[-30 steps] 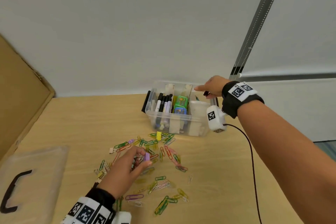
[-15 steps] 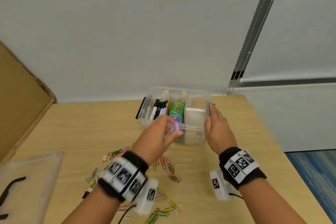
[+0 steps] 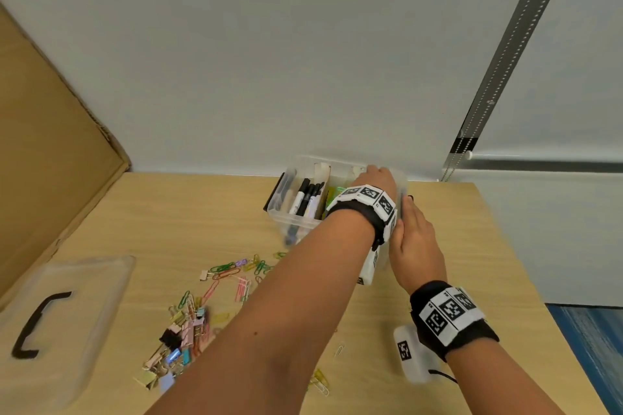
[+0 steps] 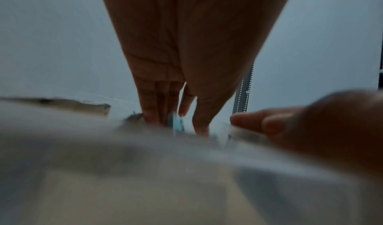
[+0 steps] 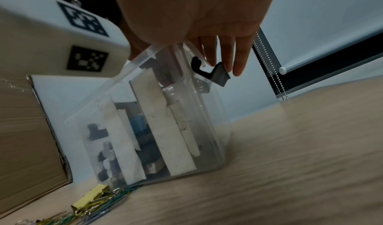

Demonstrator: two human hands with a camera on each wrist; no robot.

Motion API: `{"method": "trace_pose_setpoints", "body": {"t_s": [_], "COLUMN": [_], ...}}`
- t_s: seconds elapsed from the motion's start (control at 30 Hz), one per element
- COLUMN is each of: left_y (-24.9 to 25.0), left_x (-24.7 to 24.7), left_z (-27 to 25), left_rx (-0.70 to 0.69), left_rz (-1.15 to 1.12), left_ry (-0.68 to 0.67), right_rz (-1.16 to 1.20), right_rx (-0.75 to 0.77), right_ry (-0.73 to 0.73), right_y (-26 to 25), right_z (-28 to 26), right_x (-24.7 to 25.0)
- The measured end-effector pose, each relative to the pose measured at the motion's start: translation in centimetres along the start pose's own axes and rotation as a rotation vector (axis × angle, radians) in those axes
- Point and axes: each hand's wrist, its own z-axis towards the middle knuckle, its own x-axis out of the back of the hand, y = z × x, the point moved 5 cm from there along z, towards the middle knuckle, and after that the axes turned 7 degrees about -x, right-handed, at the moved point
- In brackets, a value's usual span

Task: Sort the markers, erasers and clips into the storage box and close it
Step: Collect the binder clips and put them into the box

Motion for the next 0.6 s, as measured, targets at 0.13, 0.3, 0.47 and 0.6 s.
{"method": "trace_pose_setpoints", "body": {"t_s": [0.13,0.3,0.47,0.6], "left_y": [0.3,-0.3,-4.6,-13.7], "left_x": [-0.5,1.8,5.3,2.8], "left_z": [-0.8,-4.5,-15.0,-20.4], "left_rx": [-0.078,-0.175,-0.352,-0.151], "left_rz": [0.091,-0.025,-0.203,-0.094], "left_ry": [-0.112,-0.028,0.488,0.425], "right_rz": [0.006,0.017,0.046,0.026], "right_rx": [-0.011,0.001,0.0,-0.008], "right_ry": [-0.003,0.006,0.035,0.008], "right_y": [0.0,0.1,0.2,0.5], "right_z": [0.0,-0.2,-0.3,0.0], "right_x": [0.0,-0.1,-0.3,-0.4]}}
